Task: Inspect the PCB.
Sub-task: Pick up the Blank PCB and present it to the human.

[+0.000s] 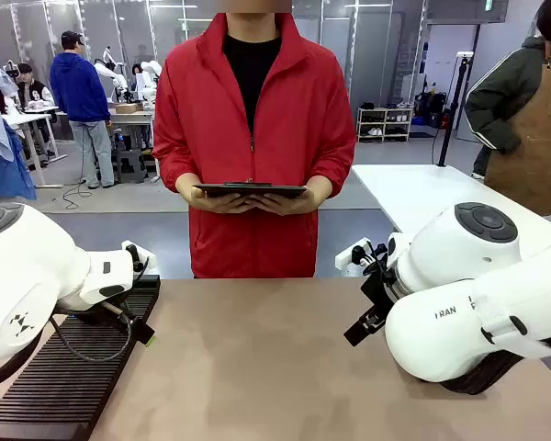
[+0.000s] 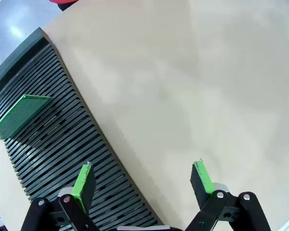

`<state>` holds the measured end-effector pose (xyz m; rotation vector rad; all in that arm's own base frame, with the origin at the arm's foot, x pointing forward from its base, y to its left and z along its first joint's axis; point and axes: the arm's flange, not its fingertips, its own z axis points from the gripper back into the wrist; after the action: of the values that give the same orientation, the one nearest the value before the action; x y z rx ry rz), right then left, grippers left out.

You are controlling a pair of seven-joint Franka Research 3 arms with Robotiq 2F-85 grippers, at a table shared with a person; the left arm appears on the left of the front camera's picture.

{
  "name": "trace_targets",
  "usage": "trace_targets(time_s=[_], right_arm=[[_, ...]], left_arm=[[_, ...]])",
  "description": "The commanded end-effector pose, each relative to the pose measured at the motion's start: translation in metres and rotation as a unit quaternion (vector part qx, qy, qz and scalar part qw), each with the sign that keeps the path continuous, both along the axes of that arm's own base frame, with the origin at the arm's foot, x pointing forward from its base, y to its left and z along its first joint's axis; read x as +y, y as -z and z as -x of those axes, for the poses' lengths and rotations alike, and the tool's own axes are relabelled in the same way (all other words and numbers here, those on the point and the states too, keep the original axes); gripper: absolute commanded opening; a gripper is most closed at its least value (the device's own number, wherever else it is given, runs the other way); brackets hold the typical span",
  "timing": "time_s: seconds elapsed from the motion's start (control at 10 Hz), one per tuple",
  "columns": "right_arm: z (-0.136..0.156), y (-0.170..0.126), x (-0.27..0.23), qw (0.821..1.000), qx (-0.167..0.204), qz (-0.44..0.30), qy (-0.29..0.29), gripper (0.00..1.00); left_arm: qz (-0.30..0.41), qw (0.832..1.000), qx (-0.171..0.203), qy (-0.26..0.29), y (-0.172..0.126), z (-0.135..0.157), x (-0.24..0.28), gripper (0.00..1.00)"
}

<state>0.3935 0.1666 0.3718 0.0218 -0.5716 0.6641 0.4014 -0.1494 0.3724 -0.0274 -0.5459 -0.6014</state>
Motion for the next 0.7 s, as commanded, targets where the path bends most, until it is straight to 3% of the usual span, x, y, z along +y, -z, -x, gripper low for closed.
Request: trace_targets(time_s=[0.0, 0.6], right_arm=[[0.0, 0.0, 0.0, 1.0, 0.0, 0.0, 0.0, 1.0], [0.0, 0.0, 0.0, 1.0, 0.0, 0.0, 0.0, 1.0]], left_arm=[[0.0, 1.0, 0.0, 0.0, 0.0, 0.0001, -0.0002, 1.0], [0.0, 1.0, 0.0, 0.0, 0.0, 0.0001, -0.0002, 1.0]])
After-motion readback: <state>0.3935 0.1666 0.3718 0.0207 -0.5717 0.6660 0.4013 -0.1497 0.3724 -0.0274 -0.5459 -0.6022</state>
